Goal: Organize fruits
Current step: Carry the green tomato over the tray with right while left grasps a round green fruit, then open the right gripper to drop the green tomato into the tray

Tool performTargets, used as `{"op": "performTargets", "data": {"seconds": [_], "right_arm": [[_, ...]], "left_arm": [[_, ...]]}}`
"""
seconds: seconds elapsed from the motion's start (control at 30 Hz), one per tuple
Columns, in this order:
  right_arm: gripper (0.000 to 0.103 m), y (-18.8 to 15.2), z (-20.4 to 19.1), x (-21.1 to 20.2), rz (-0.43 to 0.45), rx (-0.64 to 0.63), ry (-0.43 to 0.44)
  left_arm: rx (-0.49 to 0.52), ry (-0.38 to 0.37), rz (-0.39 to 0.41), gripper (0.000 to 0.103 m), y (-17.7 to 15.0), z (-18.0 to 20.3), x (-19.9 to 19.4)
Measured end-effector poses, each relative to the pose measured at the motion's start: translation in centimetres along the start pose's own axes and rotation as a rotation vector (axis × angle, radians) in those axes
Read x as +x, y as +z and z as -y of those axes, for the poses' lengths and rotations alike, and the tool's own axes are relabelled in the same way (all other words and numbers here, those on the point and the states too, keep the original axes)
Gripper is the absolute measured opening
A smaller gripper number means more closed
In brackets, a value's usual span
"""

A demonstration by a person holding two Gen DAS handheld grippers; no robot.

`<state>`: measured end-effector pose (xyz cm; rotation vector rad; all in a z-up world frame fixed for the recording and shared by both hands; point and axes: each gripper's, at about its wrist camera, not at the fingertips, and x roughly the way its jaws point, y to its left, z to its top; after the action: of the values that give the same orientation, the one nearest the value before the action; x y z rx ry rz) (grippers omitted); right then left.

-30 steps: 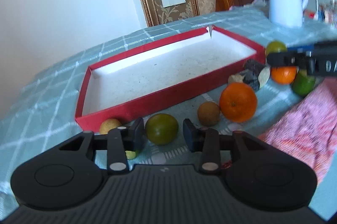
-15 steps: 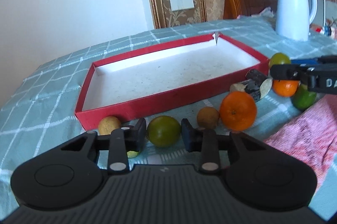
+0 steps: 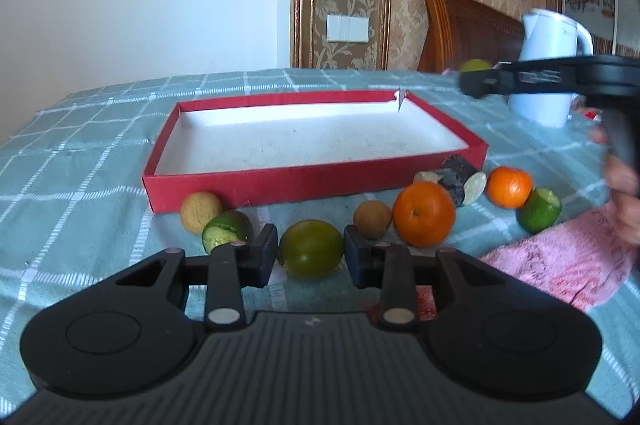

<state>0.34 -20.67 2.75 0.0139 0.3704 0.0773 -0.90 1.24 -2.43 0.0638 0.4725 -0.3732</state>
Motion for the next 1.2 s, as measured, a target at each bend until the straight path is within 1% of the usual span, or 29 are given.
{"op": "performTargets", "data": {"seconds": [0.07,0.17,0.27,0.4,0.5,0.63,0.7,0.8,0.9,1.0,1.07,1.1,1.17,1.2], "right_arm": [[0.034,0.9,-0.1,2.0,-0.014,-0.013,-0.013],[0.034,1.6,-0.1,5.8,-0.081,-0.009,-0.010],[0.034,1.5,-0.3,9.3,-0.162,-0.002,-0.012],[0.034,1.5,-0.1,12.5,-0.238,0.024,-0.026],[0.034,1.7,-0.1,14.0,-0.257,0.027,-0.047],[0.034,2.2,0.0,14.7,-0.291,0.042,-0.058],[0.034,2.0,-0.2,15.2,-0.329,0.019,-0.066],[0.034,1.7,-0.2,15.7,-0.378,0.020,-0.063],[0.034,1.6,-0.5,15.6,-0.374,0.008,-0.078],[0.035,1.5,-0.5,15.3,-0.371,0.012,-0.073],[0.040,1.7,-0.1,14.6,-0.359,0.032,-0.059],[0.042,1.9,0.1,14.0,-0.345,0.038,-0.057],[0.049,2.2,0.6,12.5,-0.299,0.036,-0.071],[0.059,2.3,0.8,11.5,-0.275,0.038,-0.081]], "left_arm": [[-0.014,-0.012,-0.001,0.032,0.0,-0.2,0.0],[-0.030,-0.024,-0.008,0.032,0.1,-0.5,0.1],[-0.045,-0.034,-0.006,0.032,0.1,-0.7,0.1],[-0.059,-0.044,-0.009,0.032,0.1,-0.9,0.1],[-0.057,-0.044,-0.011,0.032,0.1,-0.9,0.1],[-0.061,-0.047,-0.015,0.032,0.1,-1.0,0.2],[-0.063,-0.048,-0.016,0.032,0.2,-1.0,0.2],[-0.058,-0.045,-0.018,0.032,0.2,-0.9,0.2],[-0.043,-0.036,-0.018,0.032,0.2,-0.7,0.2],[-0.036,-0.032,-0.019,0.032,0.2,-0.6,0.3],[-0.038,-0.032,-0.023,0.032,0.2,-0.7,0.4],[-0.037,-0.031,-0.024,0.032,0.2,-0.6,0.4],[-0.029,-0.027,-0.025,0.032,0.2,-0.5,0.5],[-0.025,-0.024,-0.025,0.032,0.2,-0.4,0.5]]}}
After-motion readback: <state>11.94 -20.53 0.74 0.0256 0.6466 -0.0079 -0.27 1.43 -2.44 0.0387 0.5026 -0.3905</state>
